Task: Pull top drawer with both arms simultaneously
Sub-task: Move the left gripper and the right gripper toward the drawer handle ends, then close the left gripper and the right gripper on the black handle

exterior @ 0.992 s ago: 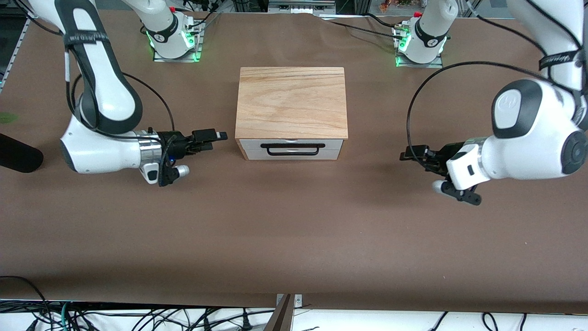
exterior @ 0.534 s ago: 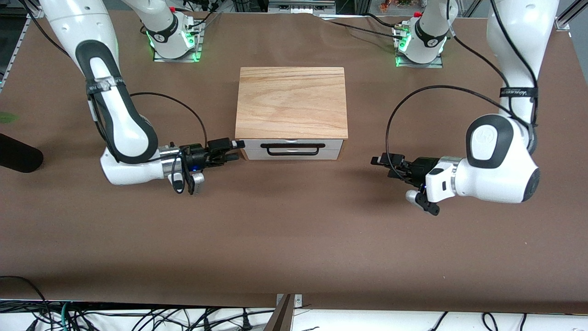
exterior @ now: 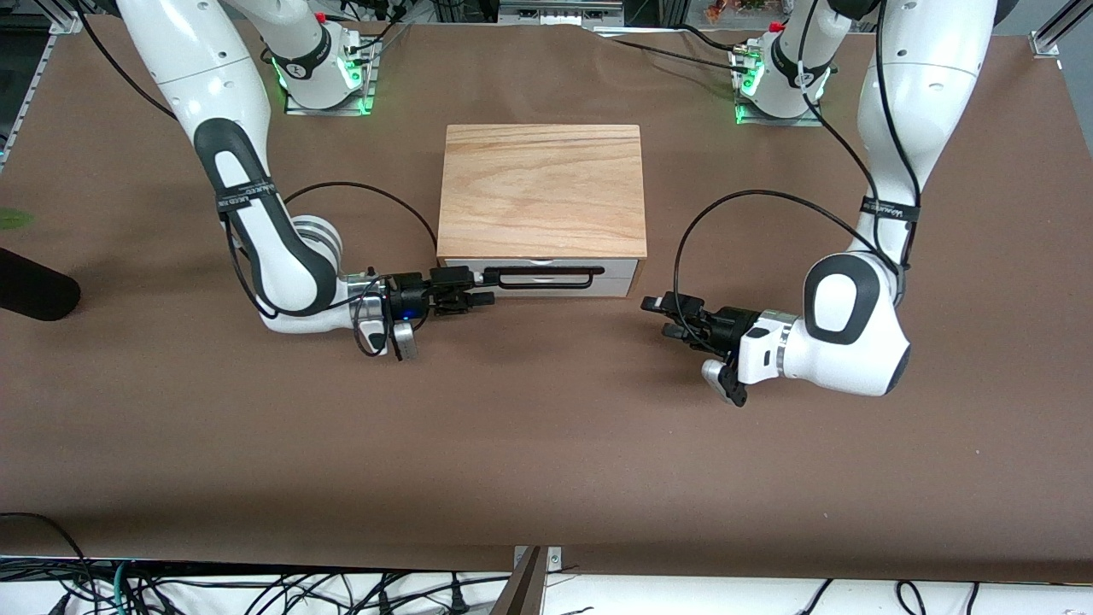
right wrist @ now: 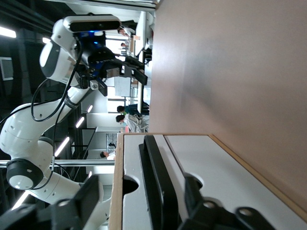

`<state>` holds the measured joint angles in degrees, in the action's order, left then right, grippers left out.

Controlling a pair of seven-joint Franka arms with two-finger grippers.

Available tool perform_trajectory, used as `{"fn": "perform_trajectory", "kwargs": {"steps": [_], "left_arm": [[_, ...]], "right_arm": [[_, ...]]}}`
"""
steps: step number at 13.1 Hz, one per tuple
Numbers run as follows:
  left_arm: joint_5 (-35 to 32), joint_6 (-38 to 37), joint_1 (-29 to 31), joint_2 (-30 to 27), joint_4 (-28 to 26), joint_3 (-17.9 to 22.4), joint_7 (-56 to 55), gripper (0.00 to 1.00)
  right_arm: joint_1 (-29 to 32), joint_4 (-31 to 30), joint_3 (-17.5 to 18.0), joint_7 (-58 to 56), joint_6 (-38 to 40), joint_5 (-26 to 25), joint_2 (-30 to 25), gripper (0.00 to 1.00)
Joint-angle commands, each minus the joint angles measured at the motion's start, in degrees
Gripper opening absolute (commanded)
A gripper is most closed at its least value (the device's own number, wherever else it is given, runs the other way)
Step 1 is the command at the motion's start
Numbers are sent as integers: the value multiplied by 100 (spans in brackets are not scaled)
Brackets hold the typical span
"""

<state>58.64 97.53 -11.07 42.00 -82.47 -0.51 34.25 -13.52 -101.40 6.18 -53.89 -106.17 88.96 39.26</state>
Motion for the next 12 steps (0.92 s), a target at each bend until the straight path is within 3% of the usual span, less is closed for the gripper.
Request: {"fn": "perform_trajectory", "kwargs": {"steps": [1, 2, 7, 9, 12], "left_arm": [[515, 239, -36, -25, -391, -11, 231, 100], [760, 275, -79, -16, -523, -2, 353, 100], [1763, 495, -220, 142, -955, -177, 609, 100], [1922, 495, -220, 133, -1052, -213, 609, 100], [1993, 477, -220, 124, -1192, -371, 618, 99]], "right_arm": [[-1, -55, 6, -534, 8, 306, 117, 56], [-1, -64, 6, -534, 17, 306, 117, 47], [-19, -283, 15, -543, 61, 306, 108, 33], [-10, -283, 15, -543, 148, 306, 99, 17], [-10, -283, 6, -543, 175, 306, 99, 11]]}}
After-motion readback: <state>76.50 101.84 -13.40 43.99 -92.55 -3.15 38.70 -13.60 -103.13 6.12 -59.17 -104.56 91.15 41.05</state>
